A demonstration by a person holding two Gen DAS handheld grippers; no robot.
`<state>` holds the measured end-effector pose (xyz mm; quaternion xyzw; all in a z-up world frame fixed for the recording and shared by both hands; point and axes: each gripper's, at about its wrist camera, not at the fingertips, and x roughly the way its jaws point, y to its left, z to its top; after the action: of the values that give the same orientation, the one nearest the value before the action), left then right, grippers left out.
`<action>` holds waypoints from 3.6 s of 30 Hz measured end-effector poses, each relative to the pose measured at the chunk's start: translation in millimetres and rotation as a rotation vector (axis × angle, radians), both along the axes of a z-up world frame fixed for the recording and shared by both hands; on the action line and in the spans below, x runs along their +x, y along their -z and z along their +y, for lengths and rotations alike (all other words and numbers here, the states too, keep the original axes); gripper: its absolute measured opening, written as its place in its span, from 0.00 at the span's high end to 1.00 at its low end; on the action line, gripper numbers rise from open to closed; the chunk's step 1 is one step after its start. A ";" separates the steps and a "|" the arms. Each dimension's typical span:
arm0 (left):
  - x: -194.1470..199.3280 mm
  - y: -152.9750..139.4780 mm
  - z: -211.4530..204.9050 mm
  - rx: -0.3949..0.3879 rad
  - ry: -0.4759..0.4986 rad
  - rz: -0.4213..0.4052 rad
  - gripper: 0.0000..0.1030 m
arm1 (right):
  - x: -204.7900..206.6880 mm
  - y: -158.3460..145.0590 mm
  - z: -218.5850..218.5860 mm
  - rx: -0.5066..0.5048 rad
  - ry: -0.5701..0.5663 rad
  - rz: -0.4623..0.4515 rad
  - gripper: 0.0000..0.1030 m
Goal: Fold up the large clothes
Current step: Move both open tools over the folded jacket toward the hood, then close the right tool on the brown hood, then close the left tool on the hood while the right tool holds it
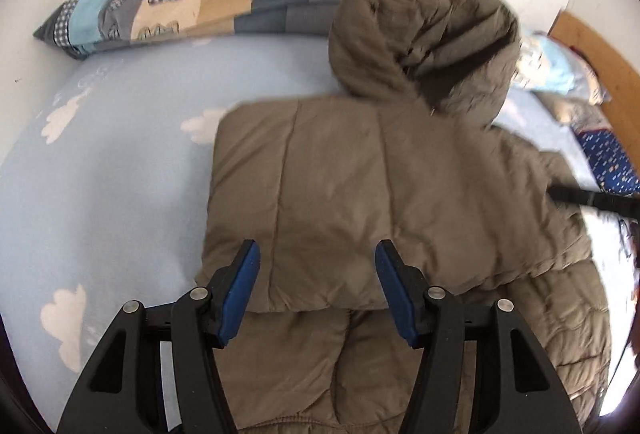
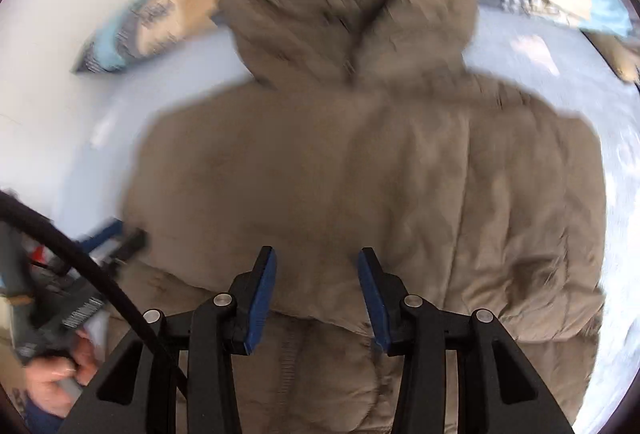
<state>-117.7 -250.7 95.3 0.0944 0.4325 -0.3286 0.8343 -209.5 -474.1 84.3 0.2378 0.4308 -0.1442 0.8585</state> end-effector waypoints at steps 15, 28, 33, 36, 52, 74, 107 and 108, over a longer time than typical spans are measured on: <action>7.2 -15.1 10.3 -0.067 -0.047 -0.023 0.43 | 76.7 -160.2 -96.3 0.111 0.297 -0.301 0.44; 19.0 -12.1 19.9 -0.080 -0.072 -0.012 0.43 | 110.1 -128.1 -194.9 0.385 0.627 -0.316 0.26; 20.4 -10.9 19.3 -0.084 -0.068 0.002 0.43 | 115.8 -101.2 -209.6 0.443 0.712 -0.294 0.22; 19.8 -12.9 19.1 -0.091 -0.069 0.001 0.43 | 119.1 -87.4 -206.6 0.452 0.679 -0.287 0.54; 15.9 -28.1 27.5 -0.149 -0.076 0.011 0.43 | 34.1 -127.5 -103.9 0.270 0.464 -0.410 0.91; 47.9 -20.9 18.5 -0.466 -0.051 0.309 0.31 | -48.4 -95.9 -58.0 0.351 0.340 -0.397 0.52; 96.1 -42.0 -79.0 -0.556 -0.006 0.448 0.93 | -32.6 -31.0 -111.6 0.472 0.339 -0.460 0.91; 87.0 -47.7 -71.8 -0.553 0.003 0.439 0.93 | -38.4 -37.1 -108.5 0.462 0.330 -0.464 0.91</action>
<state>-30.7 -322.5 142.9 -0.2074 0.4960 -0.4471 0.7148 -247.9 -582.6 121.4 0.5182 0.2018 -0.1218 0.8222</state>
